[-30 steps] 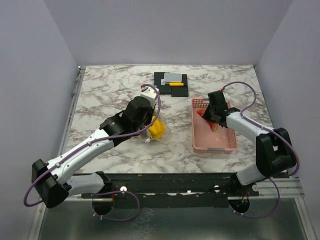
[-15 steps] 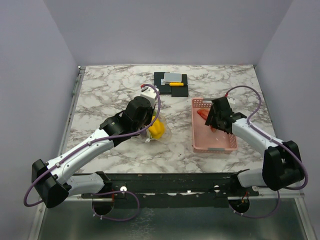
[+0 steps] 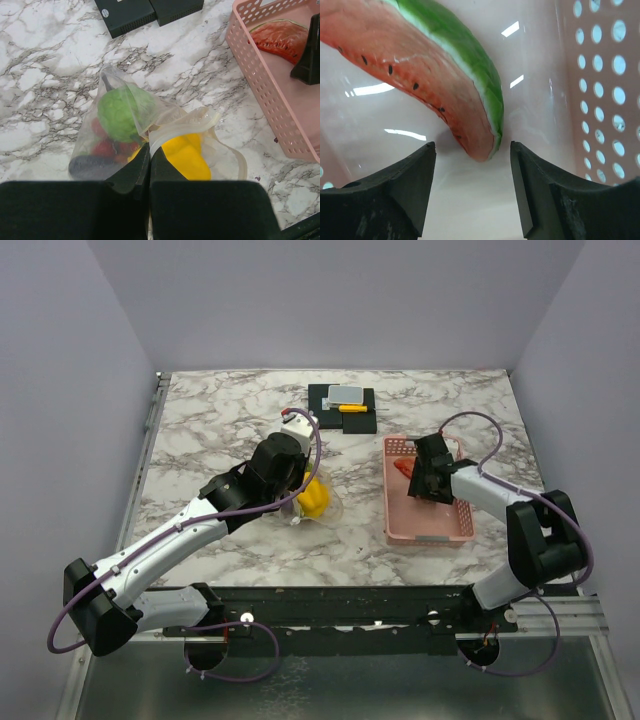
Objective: Place the food in the zip-top bag and seal the zipper
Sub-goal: Move the fake fruit to the bin, then pick up the fake fruit from the bin.
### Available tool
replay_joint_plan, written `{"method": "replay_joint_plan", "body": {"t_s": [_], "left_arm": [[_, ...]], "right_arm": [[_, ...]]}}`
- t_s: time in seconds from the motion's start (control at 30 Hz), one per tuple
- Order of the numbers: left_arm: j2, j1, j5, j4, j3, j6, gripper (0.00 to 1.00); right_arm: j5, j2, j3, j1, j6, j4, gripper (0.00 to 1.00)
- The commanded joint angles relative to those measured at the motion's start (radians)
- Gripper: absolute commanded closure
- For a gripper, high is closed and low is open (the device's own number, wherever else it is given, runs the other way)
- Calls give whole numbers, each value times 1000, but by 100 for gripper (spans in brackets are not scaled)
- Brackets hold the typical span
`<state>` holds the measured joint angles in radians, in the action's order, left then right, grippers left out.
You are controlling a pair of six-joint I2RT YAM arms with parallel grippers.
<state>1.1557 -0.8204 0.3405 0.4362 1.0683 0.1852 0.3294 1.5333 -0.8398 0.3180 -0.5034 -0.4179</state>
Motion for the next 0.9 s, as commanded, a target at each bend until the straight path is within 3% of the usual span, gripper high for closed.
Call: {"method": "replay_joint_plan", "body": {"t_s": [0.0, 0.37, 0.73, 0.87], "left_arm": [[-19, -4, -2, -22, 1, -2, 100], [-19, -5, -4, -22, 1, -3, 100], [-18, -5, 0, -21, 1, -4, 100], [-19, -5, -1, -22, 1, -3, 100]], "right_arm": [[31, 44, -47, -20, 17, 16, 35], [10, 118, -83, -31, 28, 16, 45], [-17, 95, -74, -31, 38, 15, 99], [-27, 55, -54, -31, 44, 10, 99]]}}
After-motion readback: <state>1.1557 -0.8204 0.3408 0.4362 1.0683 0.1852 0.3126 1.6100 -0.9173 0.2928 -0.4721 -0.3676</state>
